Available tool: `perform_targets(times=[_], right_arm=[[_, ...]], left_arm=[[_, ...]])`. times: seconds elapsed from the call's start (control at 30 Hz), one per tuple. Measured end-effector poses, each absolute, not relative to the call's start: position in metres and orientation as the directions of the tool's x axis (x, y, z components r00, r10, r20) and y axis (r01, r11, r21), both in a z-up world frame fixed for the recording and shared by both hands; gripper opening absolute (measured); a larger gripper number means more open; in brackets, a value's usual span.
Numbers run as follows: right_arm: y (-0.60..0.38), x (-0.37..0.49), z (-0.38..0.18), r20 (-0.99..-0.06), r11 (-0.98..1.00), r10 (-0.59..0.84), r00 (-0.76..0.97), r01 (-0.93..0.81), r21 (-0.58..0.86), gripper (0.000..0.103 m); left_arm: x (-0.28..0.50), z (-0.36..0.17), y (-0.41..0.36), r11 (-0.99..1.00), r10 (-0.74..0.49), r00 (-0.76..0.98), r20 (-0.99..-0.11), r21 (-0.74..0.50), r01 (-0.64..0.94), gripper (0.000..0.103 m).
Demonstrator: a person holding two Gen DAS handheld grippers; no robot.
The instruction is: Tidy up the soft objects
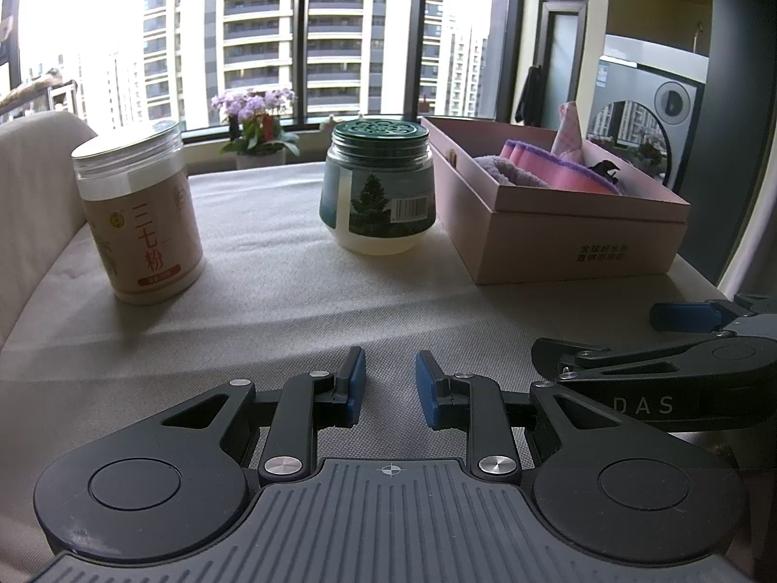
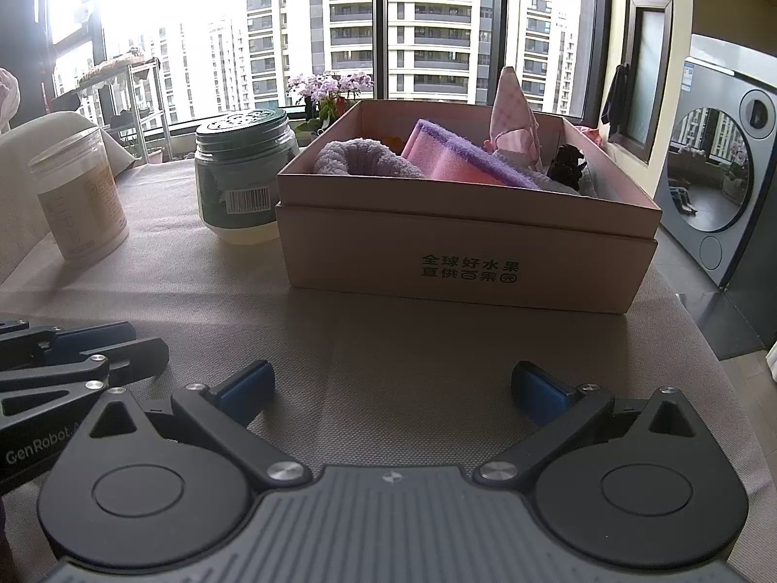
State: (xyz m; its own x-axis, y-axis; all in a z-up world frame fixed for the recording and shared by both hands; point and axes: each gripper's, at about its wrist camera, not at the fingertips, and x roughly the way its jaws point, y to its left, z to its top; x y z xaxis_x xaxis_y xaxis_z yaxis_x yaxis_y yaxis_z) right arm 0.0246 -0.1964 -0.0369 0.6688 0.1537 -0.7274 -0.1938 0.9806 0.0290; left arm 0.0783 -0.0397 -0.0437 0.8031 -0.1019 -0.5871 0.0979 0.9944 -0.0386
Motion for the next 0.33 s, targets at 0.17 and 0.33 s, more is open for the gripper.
perform_targets(times=[0.17,0.33], right_arm=[[-0.1963,0.0248,-0.0370,-0.727,0.981,0.154,0.669,-0.194,0.029,0.103],[-0.1963,0.0247,-0.0370,-0.727,0.981,0.154,0.669,-0.194,0.029,0.103]], left_arm=[[0.0782,-0.0436,-0.0400,0.994,-0.102,0.803,-0.587,-0.040,0.098,0.026],[0.0779,-0.0433,-0.0406,0.995,-0.097,0.804,-0.587,-0.039,0.092,0.026]])
